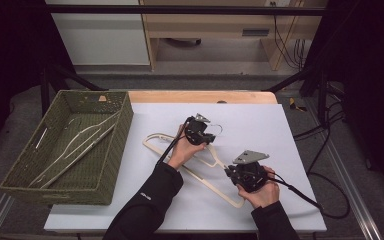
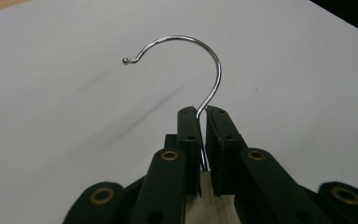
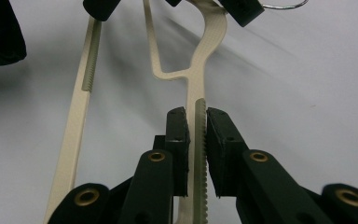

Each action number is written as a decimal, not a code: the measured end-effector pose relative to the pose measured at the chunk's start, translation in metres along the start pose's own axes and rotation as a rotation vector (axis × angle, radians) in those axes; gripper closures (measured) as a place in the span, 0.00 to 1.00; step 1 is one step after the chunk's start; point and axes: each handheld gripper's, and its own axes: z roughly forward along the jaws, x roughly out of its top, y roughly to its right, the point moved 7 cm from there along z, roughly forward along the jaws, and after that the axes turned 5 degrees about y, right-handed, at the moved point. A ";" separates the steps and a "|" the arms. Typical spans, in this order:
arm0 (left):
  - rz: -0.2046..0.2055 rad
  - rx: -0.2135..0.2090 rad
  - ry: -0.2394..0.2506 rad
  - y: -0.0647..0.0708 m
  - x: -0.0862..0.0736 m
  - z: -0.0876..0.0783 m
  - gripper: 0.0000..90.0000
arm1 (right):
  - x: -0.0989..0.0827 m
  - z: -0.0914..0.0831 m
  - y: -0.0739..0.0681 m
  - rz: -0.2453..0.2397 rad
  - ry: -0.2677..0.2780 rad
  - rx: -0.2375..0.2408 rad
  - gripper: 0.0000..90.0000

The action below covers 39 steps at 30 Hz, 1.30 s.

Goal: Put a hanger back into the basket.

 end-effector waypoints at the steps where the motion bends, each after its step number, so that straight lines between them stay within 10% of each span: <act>1: -0.009 -0.003 0.003 0.000 0.001 -0.001 0.96 | 0.000 -0.001 -0.001 0.005 -0.002 0.006 0.89; 23: 0.034 0.034 0.152 0.013 0.012 -0.052 0.99 | -0.014 0.013 -0.002 0.055 -0.050 0.075 0.90; 32: 0.072 0.032 0.191 0.023 0.010 -0.068 0.99 | 0.018 0.011 -0.002 0.131 0.156 0.169 0.52; 39: 0.083 0.016 0.216 0.029 0.009 -0.077 0.99 | 0.037 0.034 0.002 0.177 0.177 0.182 0.54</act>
